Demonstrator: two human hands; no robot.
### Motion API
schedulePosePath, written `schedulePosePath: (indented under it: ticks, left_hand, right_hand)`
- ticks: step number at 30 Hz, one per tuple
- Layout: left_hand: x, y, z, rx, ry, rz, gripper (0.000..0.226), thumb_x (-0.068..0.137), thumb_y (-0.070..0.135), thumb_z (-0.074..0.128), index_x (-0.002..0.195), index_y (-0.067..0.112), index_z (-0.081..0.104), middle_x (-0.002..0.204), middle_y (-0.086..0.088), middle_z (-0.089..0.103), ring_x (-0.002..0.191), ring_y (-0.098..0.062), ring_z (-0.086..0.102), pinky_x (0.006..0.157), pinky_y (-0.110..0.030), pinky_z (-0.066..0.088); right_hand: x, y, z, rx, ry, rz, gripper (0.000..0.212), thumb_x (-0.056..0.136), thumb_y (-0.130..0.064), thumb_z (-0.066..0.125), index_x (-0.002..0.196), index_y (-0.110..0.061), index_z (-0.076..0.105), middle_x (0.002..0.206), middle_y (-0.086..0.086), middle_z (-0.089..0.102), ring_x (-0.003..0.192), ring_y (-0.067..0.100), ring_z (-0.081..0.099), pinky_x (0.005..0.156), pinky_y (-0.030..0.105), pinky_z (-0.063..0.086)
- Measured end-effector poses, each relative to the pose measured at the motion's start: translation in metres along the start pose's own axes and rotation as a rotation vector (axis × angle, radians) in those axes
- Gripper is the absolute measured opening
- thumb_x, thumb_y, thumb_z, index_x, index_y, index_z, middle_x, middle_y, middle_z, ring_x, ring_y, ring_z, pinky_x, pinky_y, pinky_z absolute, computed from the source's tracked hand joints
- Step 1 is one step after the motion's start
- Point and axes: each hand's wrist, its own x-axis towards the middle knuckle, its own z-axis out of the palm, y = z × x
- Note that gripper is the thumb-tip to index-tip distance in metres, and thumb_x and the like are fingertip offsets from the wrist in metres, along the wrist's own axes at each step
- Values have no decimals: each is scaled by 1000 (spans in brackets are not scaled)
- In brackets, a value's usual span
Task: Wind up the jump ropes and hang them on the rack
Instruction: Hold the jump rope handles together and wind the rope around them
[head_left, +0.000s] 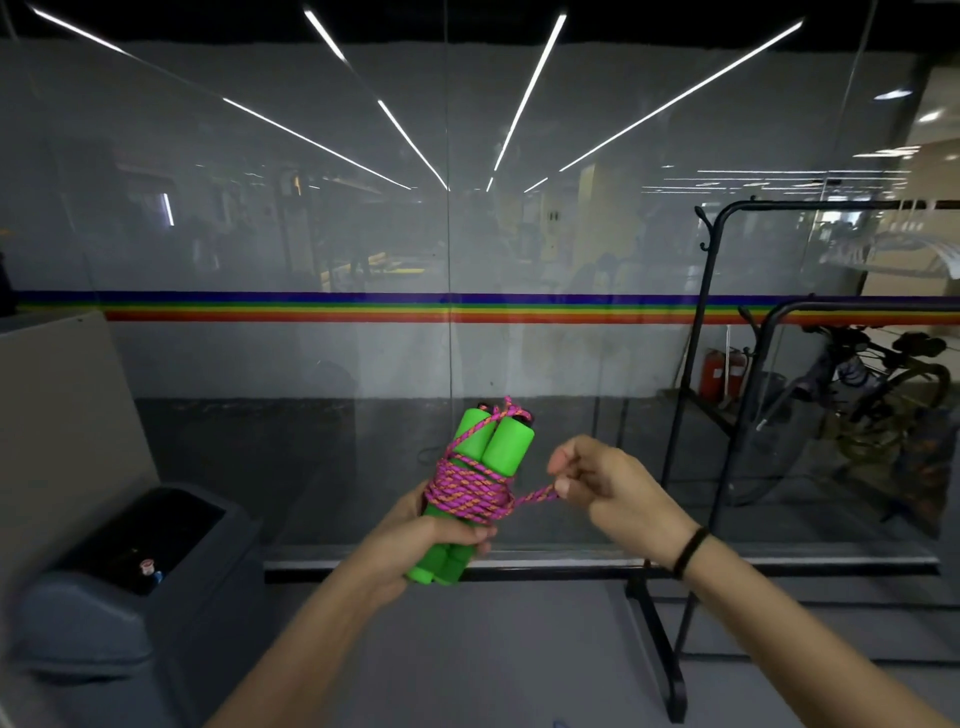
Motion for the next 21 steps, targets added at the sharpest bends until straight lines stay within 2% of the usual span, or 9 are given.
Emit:
schedulePosePath:
  ticks: [2, 3, 5, 6, 10, 13, 15, 18, 21]
  left_hand:
    - [-2, -1, 0, 12, -24, -16, 48, 52, 2, 75, 98, 1, 62, 83, -15, 72, 79, -28, 68, 73, -34, 57]
    - [-2, -1, 2, 38, -15, -27, 48, 50, 5, 76, 96, 4, 63, 78, -11, 72, 74, -26, 68, 68, -32, 55]
    - [-3, -2, 8, 72, 9, -31, 42, 49, 7, 77, 89, 8, 63, 62, -2, 67, 57, -17, 62, 53, -25, 48]
    - [-2, -4, 10, 81, 21, -20, 41, 49, 8, 77, 88, 9, 63, 60, 0, 65, 53, -14, 60, 50, -24, 45]
    - [-1, -11, 22, 170, 68, 64, 54, 46, 7, 86, 95, 8, 64, 70, 1, 70, 58, -11, 64, 52, -24, 51]
    - [5, -20, 30, 273, 213, 168, 79, 29, 28, 89, 101, 17, 59, 88, 1, 72, 75, -12, 68, 69, -29, 56]
    - [7, -24, 33, 242, 264, 161, 76, 26, 28, 83, 98, 18, 59, 85, 0, 70, 69, -11, 65, 64, -27, 54]
    - [11, -30, 31, 183, 226, 84, 58, 35, 14, 77, 92, 15, 62, 67, 4, 67, 52, -5, 59, 50, -19, 47]
    - [14, -36, 23, 208, 199, 11, 60, 28, 23, 75, 87, 20, 64, 64, 2, 67, 53, -14, 59, 50, -26, 48]
  right_hand:
    - [-5, 0, 3, 27, 17, -5, 16, 89, -13, 53, 83, -28, 54, 79, 0, 63, 79, 23, 63, 80, 37, 50]
    - [-7, -1, 6, 32, 36, -8, 9, 90, -20, 51, 84, -25, 56, 78, 2, 65, 78, 23, 64, 79, 39, 52]
    - [-12, -4, 13, 37, 75, -2, 17, 90, -31, 52, 80, -20, 59, 74, 5, 68, 70, 21, 64, 74, 38, 52]
    - [-14, -6, 15, 20, 80, -7, 20, 88, -33, 55, 78, -18, 61, 72, 5, 68, 66, 17, 62, 70, 34, 51]
    - [-18, -9, 26, -68, 104, -24, 14, 84, -29, 63, 74, -21, 60, 61, -5, 62, 58, 11, 60, 63, 27, 48]
    - [-20, -10, 33, -43, 141, -37, 10, 85, -24, 62, 78, -16, 59, 63, -8, 58, 52, 3, 53, 55, 16, 40]
    - [-19, -9, 34, -1, 122, -42, 13, 86, -20, 60, 75, -22, 55, 59, -10, 56, 48, 1, 53, 52, 16, 40]
    - [-21, -3, 29, 5, 147, -7, 26, 86, -17, 60, 67, -30, 47, 52, -10, 52, 46, 7, 50, 53, 28, 44]
    - [-27, 4, 21, -31, 222, 18, 30, 85, -16, 61, 65, -31, 45, 50, -10, 52, 46, 6, 50, 54, 27, 43]
